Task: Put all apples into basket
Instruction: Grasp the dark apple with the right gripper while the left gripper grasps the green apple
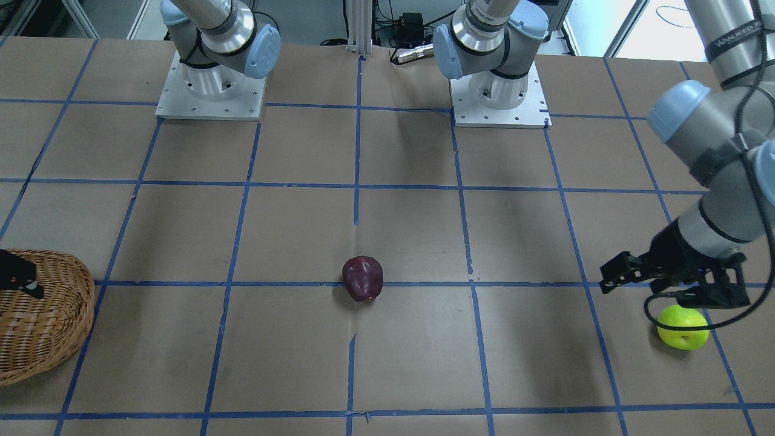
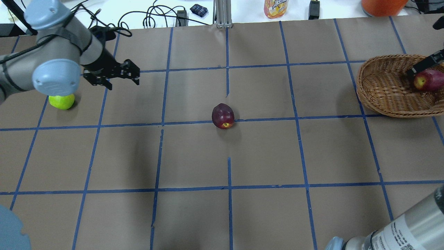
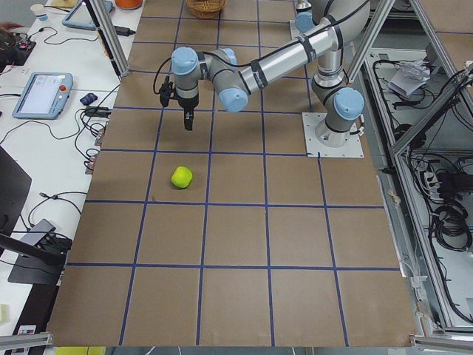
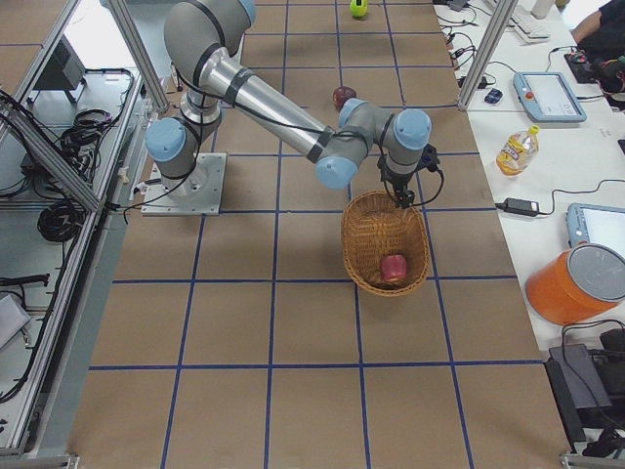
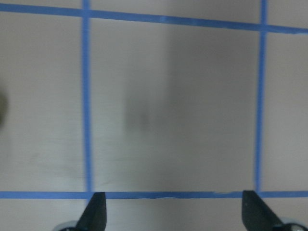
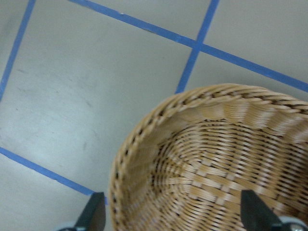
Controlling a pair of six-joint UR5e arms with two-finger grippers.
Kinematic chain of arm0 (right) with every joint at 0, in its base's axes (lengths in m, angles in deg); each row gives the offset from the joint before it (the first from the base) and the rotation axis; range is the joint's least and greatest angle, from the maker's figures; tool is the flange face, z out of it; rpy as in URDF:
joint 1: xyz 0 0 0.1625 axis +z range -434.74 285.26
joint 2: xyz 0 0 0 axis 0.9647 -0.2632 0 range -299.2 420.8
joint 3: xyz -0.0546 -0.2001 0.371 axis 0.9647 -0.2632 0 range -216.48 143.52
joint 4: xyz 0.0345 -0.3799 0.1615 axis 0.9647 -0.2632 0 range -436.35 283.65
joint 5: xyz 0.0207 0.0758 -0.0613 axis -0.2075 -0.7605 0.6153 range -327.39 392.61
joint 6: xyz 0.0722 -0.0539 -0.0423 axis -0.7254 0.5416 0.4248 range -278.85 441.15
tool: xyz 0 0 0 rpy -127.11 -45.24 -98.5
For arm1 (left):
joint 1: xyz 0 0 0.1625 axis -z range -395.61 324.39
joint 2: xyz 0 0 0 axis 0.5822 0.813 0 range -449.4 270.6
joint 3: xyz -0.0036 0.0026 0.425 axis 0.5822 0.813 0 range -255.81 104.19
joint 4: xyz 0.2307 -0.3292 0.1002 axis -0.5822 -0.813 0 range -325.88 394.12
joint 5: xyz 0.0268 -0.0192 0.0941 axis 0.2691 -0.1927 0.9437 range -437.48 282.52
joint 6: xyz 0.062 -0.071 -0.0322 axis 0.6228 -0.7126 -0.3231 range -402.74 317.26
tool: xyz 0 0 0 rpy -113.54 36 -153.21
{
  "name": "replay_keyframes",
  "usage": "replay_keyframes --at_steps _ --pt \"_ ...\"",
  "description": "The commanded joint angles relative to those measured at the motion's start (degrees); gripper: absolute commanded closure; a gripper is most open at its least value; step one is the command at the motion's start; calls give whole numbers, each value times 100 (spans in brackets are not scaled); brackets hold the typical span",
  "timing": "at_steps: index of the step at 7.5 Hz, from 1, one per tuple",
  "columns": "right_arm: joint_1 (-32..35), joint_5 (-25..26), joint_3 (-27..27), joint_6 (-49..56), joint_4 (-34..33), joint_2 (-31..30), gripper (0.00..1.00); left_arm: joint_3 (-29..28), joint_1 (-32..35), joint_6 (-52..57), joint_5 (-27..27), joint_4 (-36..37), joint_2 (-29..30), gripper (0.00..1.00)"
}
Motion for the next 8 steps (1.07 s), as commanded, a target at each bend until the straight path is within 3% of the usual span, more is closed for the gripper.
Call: replay_keyframes --at_steps 1,3,5,6,8 --pt "1240 352 489 -2325 16 -446 0 -433 -306 1115 493 -48 481 0" --pt "2593 344 693 -4455 -394 -413 0 -520 -701 1857 502 5 797 0" --pt "3457 309 693 -6239 -632 -246 0 -635 -773 2383 563 250 982 0" --pt "3913 309 693 -7041 -1069 15 0 -626 -790 2403 590 260 1035 0" --pt "4470 274 657 -7416 -1792 491 0 -635 -791 2456 590 392 1097 0"
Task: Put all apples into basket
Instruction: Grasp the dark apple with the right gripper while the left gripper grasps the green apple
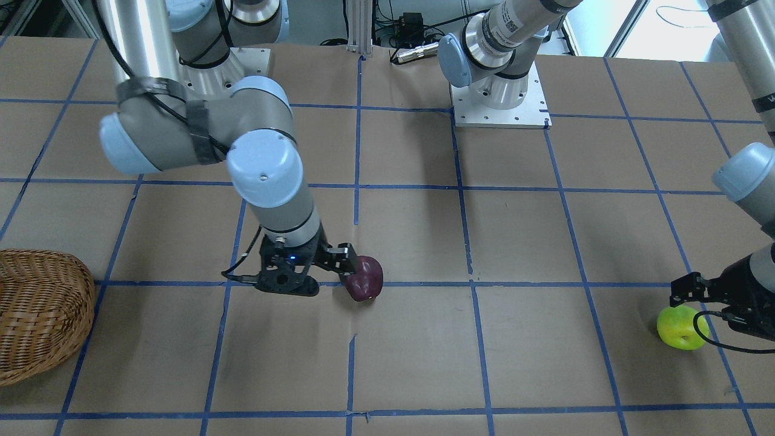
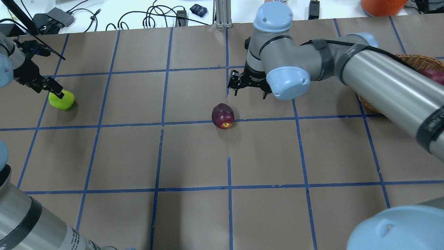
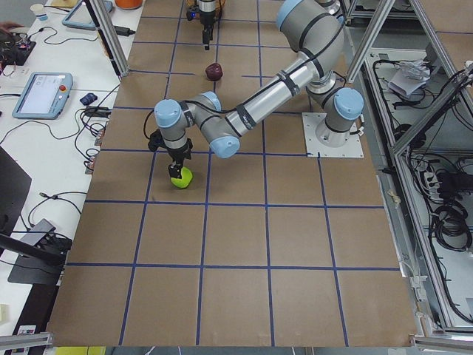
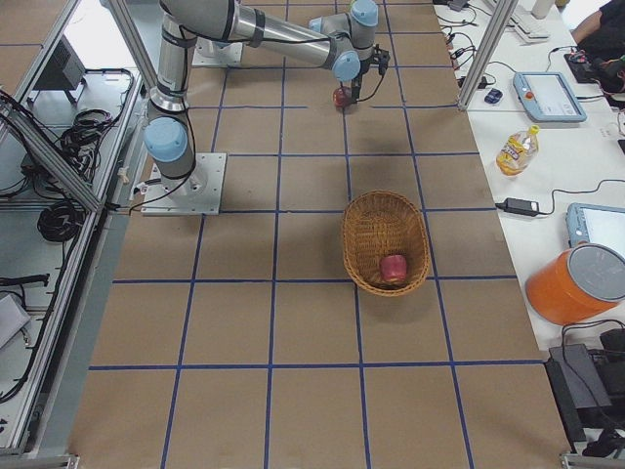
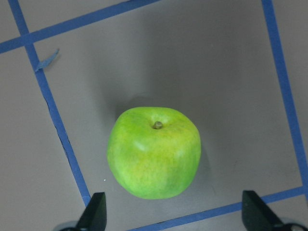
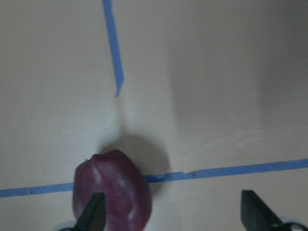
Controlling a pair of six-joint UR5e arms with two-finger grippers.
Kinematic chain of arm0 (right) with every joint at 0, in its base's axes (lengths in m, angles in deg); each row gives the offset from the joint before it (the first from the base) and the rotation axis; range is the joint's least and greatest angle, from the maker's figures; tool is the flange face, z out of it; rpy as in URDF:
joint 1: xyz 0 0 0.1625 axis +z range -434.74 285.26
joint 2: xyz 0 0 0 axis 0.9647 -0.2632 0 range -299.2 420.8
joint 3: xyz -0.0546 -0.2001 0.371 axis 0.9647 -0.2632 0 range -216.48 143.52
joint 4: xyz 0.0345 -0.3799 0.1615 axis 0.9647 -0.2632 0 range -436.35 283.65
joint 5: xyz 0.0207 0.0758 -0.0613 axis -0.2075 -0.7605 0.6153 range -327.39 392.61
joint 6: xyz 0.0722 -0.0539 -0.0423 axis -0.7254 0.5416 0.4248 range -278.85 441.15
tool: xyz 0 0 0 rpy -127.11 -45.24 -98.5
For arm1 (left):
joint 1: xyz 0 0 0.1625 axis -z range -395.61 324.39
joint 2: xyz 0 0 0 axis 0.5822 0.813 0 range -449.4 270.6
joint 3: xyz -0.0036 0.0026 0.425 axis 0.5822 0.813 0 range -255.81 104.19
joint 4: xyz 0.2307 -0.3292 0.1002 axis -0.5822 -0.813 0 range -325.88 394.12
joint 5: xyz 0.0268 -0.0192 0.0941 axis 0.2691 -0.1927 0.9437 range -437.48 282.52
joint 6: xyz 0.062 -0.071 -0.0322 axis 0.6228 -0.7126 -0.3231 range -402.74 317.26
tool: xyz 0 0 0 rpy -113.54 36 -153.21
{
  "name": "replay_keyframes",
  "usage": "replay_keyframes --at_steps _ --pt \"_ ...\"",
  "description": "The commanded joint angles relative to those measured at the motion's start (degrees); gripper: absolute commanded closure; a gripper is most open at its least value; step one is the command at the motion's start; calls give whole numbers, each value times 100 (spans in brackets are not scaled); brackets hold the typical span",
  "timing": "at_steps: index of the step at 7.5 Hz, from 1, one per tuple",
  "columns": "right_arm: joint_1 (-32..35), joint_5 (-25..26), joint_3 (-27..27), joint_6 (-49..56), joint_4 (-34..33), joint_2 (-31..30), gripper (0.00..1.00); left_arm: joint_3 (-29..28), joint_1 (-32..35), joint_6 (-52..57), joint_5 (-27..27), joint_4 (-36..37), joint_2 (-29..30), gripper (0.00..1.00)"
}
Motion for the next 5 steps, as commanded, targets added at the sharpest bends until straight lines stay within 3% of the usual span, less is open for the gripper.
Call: replay_keyframes --at_steps 1,5 --pt "381 -63 20 -316 -436 388 0 -3 -7 40 6 229 137 0" --pt "452 -72 91 323 -514 635 0 33 -147 31 -90 274 348 0"
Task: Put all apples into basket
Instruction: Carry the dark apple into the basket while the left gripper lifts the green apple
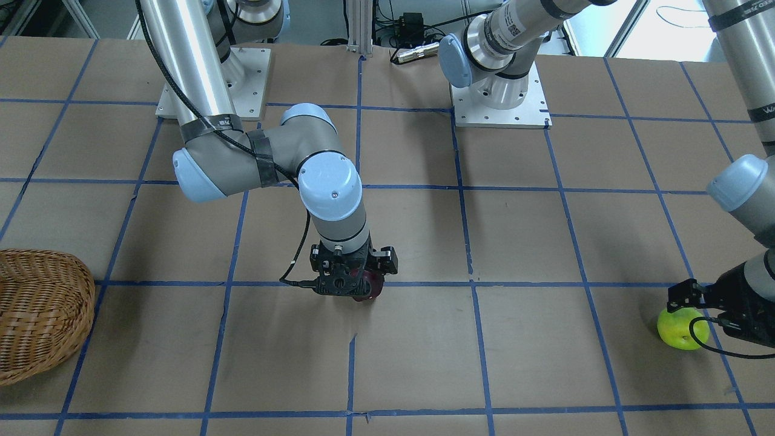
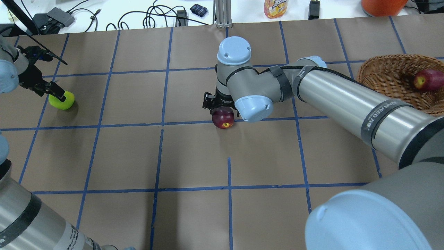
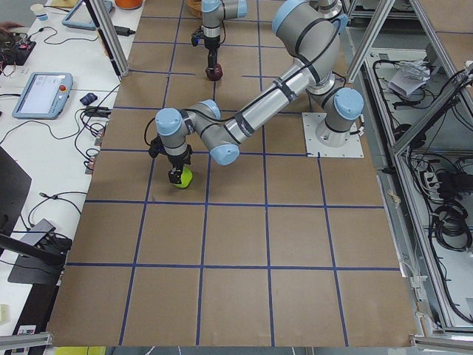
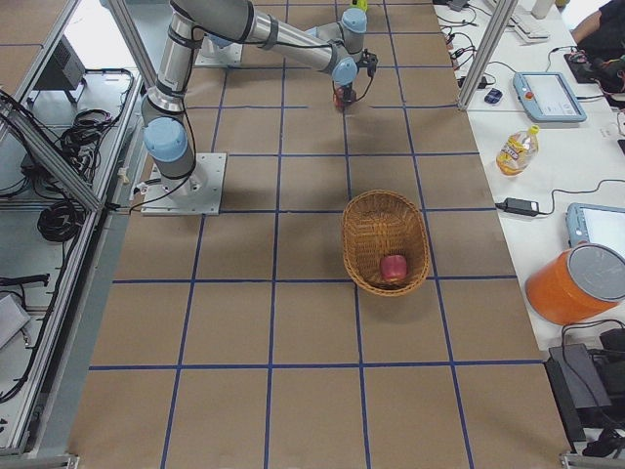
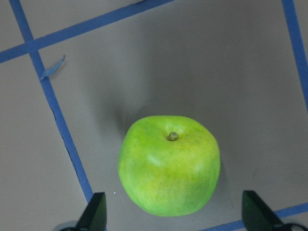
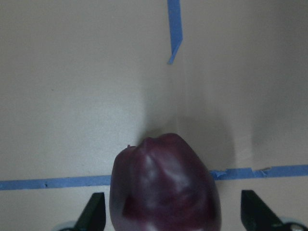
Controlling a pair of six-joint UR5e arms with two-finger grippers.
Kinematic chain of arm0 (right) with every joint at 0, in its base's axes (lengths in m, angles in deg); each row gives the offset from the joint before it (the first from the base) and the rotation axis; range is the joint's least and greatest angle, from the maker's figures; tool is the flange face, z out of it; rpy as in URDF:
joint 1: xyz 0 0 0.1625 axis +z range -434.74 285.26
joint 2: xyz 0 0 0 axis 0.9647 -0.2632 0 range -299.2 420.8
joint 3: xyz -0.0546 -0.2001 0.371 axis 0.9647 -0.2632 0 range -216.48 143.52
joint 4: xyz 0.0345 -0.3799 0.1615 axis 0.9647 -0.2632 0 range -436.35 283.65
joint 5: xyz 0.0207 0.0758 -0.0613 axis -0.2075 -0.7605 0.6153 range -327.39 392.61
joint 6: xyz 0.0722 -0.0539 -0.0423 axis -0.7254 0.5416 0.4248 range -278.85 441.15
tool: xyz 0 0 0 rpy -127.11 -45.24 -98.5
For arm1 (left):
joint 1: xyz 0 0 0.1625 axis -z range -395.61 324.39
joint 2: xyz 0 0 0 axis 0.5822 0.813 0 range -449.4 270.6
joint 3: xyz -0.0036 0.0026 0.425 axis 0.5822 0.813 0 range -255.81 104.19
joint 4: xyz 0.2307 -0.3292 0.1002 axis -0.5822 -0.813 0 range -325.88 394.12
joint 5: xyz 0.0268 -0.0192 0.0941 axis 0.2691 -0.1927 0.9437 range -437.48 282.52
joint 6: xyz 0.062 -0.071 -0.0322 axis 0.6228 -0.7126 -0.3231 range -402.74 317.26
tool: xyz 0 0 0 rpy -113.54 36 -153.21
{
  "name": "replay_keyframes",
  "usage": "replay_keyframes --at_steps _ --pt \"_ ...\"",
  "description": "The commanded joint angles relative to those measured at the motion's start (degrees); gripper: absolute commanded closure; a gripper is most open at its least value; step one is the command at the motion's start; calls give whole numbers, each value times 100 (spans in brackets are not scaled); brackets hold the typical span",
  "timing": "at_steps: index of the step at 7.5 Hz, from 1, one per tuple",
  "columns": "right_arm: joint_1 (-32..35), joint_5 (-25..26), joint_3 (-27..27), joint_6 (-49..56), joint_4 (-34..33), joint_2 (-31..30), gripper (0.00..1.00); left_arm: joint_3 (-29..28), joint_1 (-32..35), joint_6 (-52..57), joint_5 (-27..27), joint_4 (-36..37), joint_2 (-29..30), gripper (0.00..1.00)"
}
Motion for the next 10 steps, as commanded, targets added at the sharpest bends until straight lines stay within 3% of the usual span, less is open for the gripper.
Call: replay_keyframes --at_steps 1,3,6,7,8,9,10 --pt "26 -7 49 293 -58 81 0 -50 -45 -6 -30 10 132 0" --pt "17 2 251 459 -267 89 0 28 -45 2 -485 27 133 0" --pt "-44 2 164 618 -261 20 38 55 -45 11 -479 370 256 0" --pt "-157 -7 129 670 -269 -77 40 55 -45 11 -505 370 256 0" --pt "-454 2 111 758 -208 -339 40 55 -45 20 -540 370 256 8" --pt "-936 11 128 1176 71 -585 40 3 -28 -15 -497 274 195 56" --pt "-1567 81 207 1781 204 -796 39 -50 -19 -15 -470 125 151 82"
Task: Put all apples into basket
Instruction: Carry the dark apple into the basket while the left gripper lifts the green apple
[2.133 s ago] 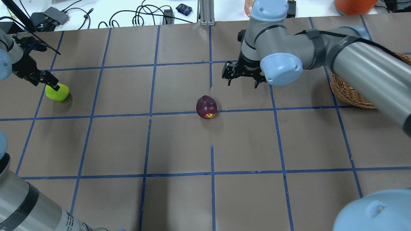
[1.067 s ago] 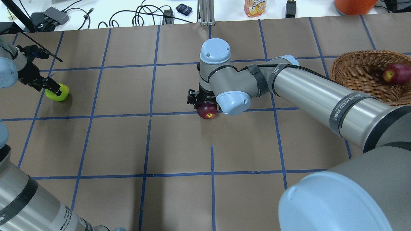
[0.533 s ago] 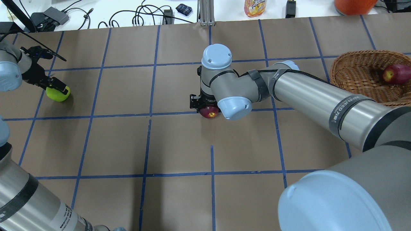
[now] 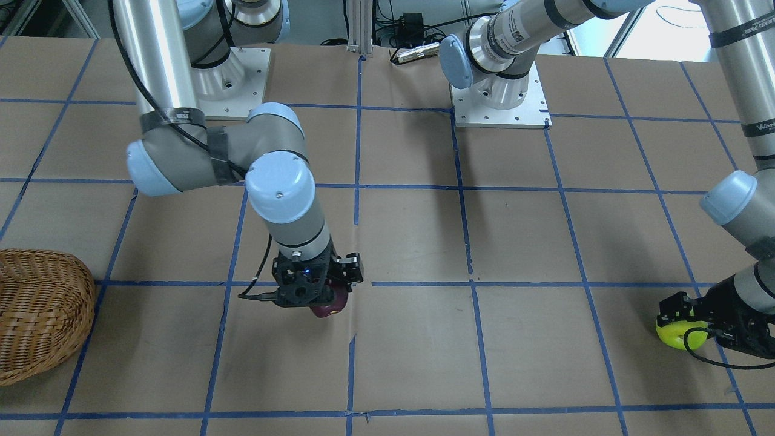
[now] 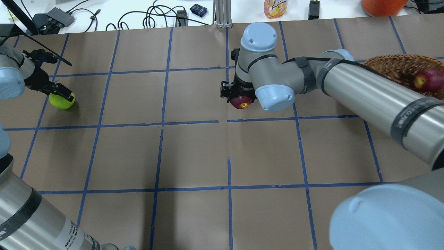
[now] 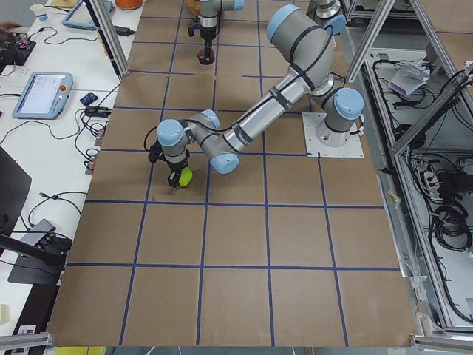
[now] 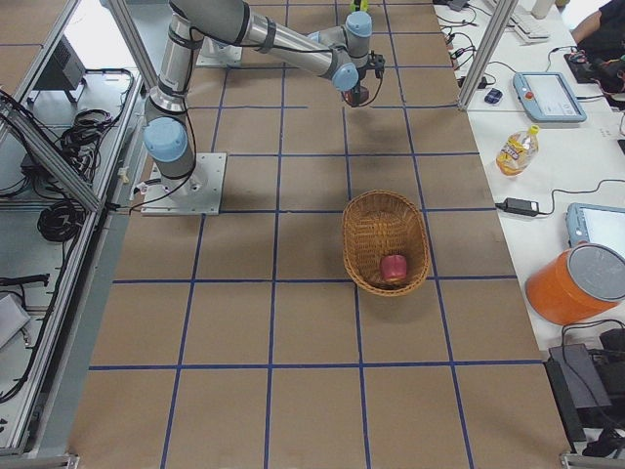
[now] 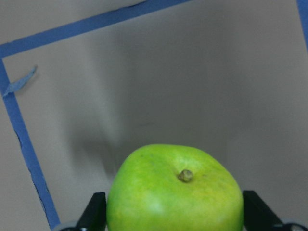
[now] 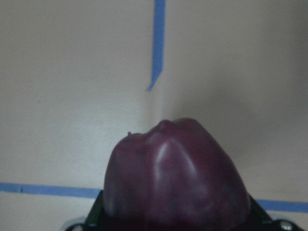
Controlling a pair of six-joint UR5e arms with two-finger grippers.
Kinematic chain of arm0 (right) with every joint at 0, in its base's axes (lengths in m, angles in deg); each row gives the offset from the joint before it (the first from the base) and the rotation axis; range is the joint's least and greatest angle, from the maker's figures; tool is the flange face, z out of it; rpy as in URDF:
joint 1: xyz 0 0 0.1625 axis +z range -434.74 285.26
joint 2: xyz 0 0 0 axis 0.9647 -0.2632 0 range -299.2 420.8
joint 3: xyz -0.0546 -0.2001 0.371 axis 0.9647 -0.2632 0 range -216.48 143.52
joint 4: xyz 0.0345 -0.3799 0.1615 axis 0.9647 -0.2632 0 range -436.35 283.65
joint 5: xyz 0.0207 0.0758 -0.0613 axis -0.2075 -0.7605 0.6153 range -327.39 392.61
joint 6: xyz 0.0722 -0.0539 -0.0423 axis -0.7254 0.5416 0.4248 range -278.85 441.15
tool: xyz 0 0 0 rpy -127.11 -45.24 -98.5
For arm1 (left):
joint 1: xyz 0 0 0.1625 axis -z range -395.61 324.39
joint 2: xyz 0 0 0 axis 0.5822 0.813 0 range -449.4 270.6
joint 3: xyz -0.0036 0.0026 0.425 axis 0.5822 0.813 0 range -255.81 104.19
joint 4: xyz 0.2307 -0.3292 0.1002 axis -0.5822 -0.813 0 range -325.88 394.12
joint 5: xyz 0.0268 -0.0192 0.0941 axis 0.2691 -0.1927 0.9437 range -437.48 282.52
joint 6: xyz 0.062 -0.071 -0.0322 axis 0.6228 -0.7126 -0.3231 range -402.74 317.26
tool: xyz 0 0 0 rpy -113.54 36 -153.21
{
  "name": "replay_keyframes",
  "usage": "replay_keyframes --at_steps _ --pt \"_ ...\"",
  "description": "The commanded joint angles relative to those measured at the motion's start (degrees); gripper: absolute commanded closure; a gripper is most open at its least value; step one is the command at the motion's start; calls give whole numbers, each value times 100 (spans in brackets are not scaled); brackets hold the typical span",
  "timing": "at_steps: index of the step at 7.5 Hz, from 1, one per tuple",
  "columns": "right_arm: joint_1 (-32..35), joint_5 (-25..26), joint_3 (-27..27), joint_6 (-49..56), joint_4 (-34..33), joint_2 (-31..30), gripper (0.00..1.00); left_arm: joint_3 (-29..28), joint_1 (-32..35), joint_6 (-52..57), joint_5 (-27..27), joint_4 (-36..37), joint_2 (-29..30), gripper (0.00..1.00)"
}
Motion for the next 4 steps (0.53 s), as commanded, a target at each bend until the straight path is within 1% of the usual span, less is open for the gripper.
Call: replay_keyframes --at_steps 1,2,3,4 --pt "-1292 25 149 1582 498 -441 39 -111 92 -46 30 -319 -124 87" --pt "-1872 59 159 2531 596 -573 39 -146 241 -238 -23 -747 -307 87" --pt "-2600 -1 150 3767 597 -583 39 -33 651 -553 -188 -960 -457 87" --pt "-3190 42 124 4772 484 -513 40 -85 1265 -1322 -242 -1145 -624 87"
